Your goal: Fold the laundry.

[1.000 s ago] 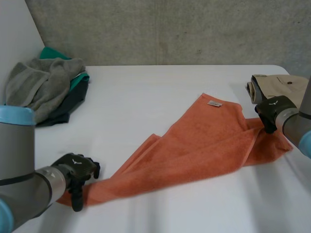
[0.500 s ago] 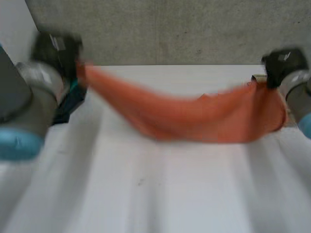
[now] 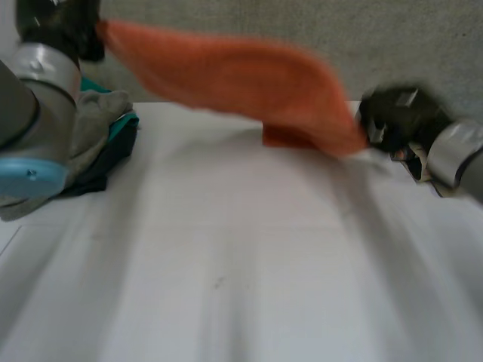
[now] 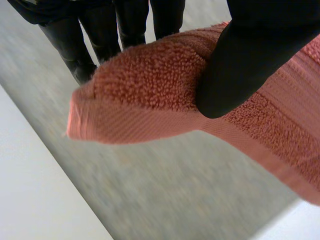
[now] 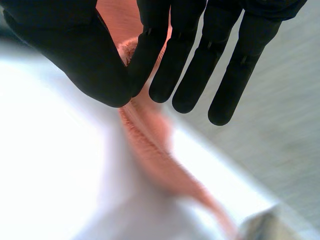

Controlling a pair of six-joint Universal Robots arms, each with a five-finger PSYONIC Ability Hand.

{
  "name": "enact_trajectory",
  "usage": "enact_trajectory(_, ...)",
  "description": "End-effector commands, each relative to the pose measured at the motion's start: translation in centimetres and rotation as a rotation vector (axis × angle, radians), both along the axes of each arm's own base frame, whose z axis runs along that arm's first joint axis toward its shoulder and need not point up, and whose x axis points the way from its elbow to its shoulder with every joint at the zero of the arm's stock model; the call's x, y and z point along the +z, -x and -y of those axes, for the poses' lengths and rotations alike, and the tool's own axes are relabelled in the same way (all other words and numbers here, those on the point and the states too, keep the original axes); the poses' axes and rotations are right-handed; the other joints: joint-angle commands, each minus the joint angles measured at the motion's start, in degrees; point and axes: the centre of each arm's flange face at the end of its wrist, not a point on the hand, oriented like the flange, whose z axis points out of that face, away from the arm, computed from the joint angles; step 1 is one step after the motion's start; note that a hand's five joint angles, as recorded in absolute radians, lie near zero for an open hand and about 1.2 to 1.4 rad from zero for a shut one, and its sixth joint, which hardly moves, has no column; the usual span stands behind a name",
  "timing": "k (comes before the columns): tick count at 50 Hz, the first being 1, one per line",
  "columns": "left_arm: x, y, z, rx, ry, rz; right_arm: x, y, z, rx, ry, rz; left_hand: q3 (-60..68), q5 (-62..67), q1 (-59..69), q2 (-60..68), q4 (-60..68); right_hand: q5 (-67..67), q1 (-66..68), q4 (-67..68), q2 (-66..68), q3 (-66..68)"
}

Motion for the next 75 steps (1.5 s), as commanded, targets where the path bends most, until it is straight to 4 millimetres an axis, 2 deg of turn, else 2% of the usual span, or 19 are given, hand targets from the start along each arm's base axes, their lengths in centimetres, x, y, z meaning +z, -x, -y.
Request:
enact_trajectory(1, -4.2, -0.5, 2.1, -0.002, -0.081, 0.045, -6.4, -1.3, -9.6, 0.379, -0.369, -0.295, 11.94, 14.46, 13.74, 11.35, 11.57, 13.16, 15.01, 11.29, 12.23, 11.72)
enact_trajectory(3, -3.9, -0.6, 2.4, 0.002, -0.07, 0.044, -7.2, -1.9, -12.9, 0.506, -0.447, -0.358, 11.94, 14.46, 13.74, 11.35, 11.57, 13.16, 15.01, 11.29, 12.23, 11.72)
enact_trajectory(6, -3.1, -0.5, 2.6, 0.0, -0.049, 0.033, -7.7, -2.7, -15.3, 0.587, -0.49, -0.378, 11.94, 14.46, 13.74, 11.35, 11.57, 13.16, 15.01, 11.29, 12.23, 11.72)
enact_trajectory(8, -2.4, 0.0, 2.4, -0.014, -0.034, 0.03, -8.0, -3.6, -16.5, 0.614, -0.49, -0.369, 11.94, 14.46, 13.74, 11.35, 11.57, -8.65, -6.8, -10.52, -9.58, -10.09)
enact_trajectory(13, -0.5, 0.8, 1.7, -0.038, -0.001, 0.022, -7.5, -4.8, -14.3, 0.466, -0.419, -0.279, 11.94, 14.46, 13.74, 11.35, 11.57, -56.75, -54.9, -58.62, -57.68, -58.19)
enact_trajectory(14, -0.1, 0.9, 1.5, -0.042, 0.004, 0.019, -7.1, -4.9, -13.7, 0.425, -0.401, -0.261, 11.94, 14.46, 13.74, 11.35, 11.57, -56.84, -54.99, -58.71, -57.77, -58.28)
enact_trajectory(22, 4.6, 1.2, -1.2, -0.12, 0.101, 0.014, -1.9, -3.9, -7.9, 0.124, -0.267, -0.09, 11.94, 14.46, 13.74, 11.35, 11.57, -56.84, -54.99, -58.71, -57.77, -58.28)
enact_trajectory(31, 10.0, 1.8, -7.5, -0.278, 0.21, 0.023, -1.5, -6.5, -2.3, 0.071, -0.147, -0.054, 11.94, 14.46, 13.74, 11.35, 11.57, -56.84, -54.99, -58.71, -57.77, -58.28)
enact_trajectory(39, 12.5, 1.3, -13.0, -0.379, 0.277, 0.043, -5.2, -11.4, 2.1, 0.112, -0.063, -0.005, 11.94, 14.46, 13.74, 11.35, 11.57, -56.84, -54.99, -58.71, -57.77, -58.28)
enact_trajectory(49, 14.6, 0.0, -17.4, -0.443, 0.366, 0.044, -12.1, -17.0, 1.7, 0.236, -0.164, 0.054, 11.94, 14.46, 13.74, 11.35, 11.57, -56.84, -54.99, -58.71, -57.77, -58.28)
enact_trajectory(50, 14.8, -0.3, -17.9, -0.446, 0.374, 0.041, -12.7, -17.4, 1.8, 0.236, -0.165, 0.06, 11.94, 14.46, 13.74, 11.35, 11.57, -51.6, -49.75, -53.47, -52.53, -53.05)
enact_trajectory(53, 14.8, -0.4, -18.1, -0.449, 0.377, 0.041, -12.9, -17.5, 2.5, 0.201, -0.142, 0.061, 11.94, 14.46, 13.74, 11.35, 11.57, 12.95, 14.8, 11.08, 12.02, 11.51)
enact_trajectory(56, 14.3, -0.6, -17.5, -0.436, 0.363, 0.054, -11.2, -15.9, 5.2, 0.042, -0.056, 0.065, 11.94, 14.46, 13.74, 11.35, 11.57, 13.16, 15.01, 11.29, 12.23, 11.72)
enact_trajectory(60, 13.2, -1.4, -14.1, -0.361, 0.321, 0.08, -5.4, -12.7, 8.6, -0.138, 0.106, 0.11, 11.94, 14.46, 13.74, 11.35, 11.57, 13.16, 15.01, 11.29, 12.23, 11.72)
enact_trajectory(61, 12.4, -1.8, -12.0, -0.322, 0.291, 0.088, -2.5, -11.7, 9.4, -0.165, 0.179, 0.141, 11.94, 14.46, 13.74, 11.35, 11.57, 13.16, 15.01, 11.29, 12.23, 11.72)
enact_trajectory(65, 11.5, -2.6, -7.0, -0.232, 0.268, 0.098, 5.2, -8.9, 10.5, -0.216, 0.39, 0.24, 11.94, 14.46, 13.74, 11.35, 11.57, 13.16, 15.01, 11.29, 12.23, 11.72)
enact_trajectory(69, 11.6, -2.4, -3.8, -0.151, 0.286, 0.104, 11.1, -6.7, 10.2, -0.241, 0.569, 0.323, 11.94, 14.46, 13.74, 11.35, 11.57, 13.16, 15.01, 11.29, 12.23, 11.72)
enact_trajectory(72, 11.5, -2.5, -2.1, -0.081, 0.291, 0.118, 12.6, -5.7, 10.0, -0.237, 0.617, 0.337, 11.94, 14.46, 13.74, 11.35, 11.57, 13.16, 15.01, 11.29, 12.23, 11.72)
enact_trajectory(75, 10.3, -2.2, -0.3, -0.025, 0.265, 0.132, 12.2, -4.9, 9.5, -0.221, 0.579, 0.305, 11.94, 14.46, 13.74, 11.35, 11.57, 13.16, 15.01, 11.29, 12.23, 11.72)
